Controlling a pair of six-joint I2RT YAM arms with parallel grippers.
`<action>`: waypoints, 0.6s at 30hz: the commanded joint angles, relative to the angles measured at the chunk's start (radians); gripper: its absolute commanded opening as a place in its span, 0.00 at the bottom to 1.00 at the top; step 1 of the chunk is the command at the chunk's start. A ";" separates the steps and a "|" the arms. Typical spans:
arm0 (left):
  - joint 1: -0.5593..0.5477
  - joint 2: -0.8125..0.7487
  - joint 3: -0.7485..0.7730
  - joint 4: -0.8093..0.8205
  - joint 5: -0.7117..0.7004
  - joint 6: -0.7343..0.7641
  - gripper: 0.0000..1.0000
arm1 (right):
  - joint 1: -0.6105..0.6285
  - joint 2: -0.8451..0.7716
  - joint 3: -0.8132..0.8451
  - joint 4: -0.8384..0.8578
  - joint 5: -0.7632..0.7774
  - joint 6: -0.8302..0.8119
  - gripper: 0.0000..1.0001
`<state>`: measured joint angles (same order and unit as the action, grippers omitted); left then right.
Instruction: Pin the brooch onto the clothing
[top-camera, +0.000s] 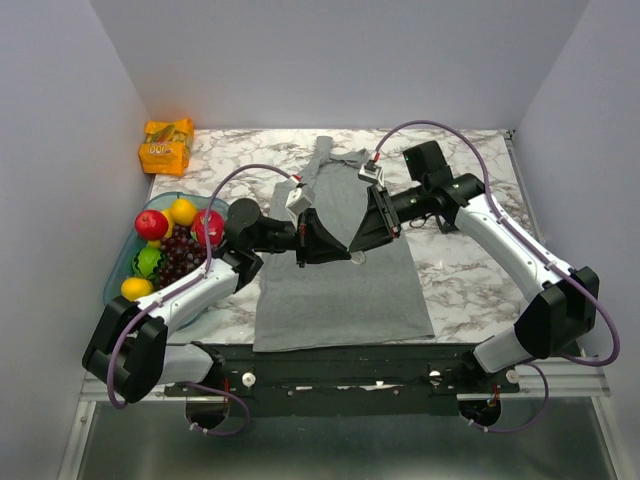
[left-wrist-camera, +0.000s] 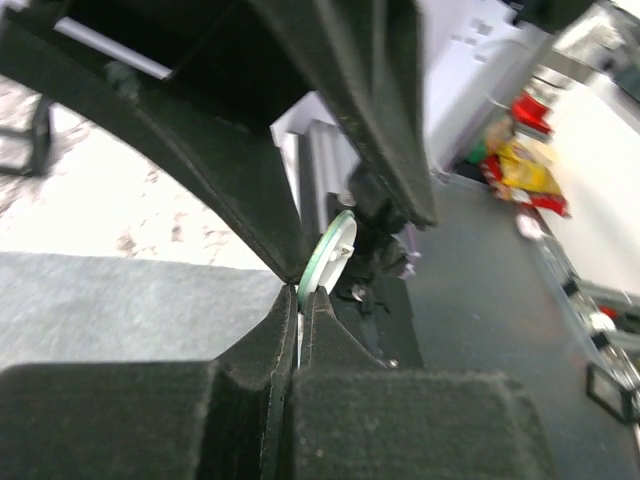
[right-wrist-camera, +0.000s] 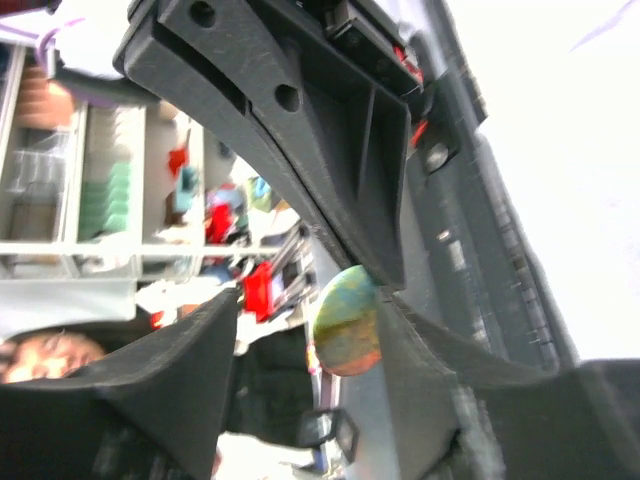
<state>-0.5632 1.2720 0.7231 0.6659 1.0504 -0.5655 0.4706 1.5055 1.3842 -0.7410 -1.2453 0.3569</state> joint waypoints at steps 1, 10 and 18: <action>-0.004 -0.040 0.091 -0.222 -0.171 0.173 0.00 | -0.036 -0.028 -0.048 0.124 0.135 -0.015 0.70; 0.000 -0.045 0.176 -0.492 -0.360 0.211 0.00 | -0.041 -0.261 -0.246 0.394 0.431 0.023 0.72; 0.002 -0.051 0.211 -0.580 -0.383 0.230 0.00 | -0.041 -0.467 -0.460 0.635 0.601 0.083 0.72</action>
<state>-0.5632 1.2472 0.9096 0.1448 0.7063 -0.3603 0.4301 1.1069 1.0237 -0.2775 -0.7883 0.4023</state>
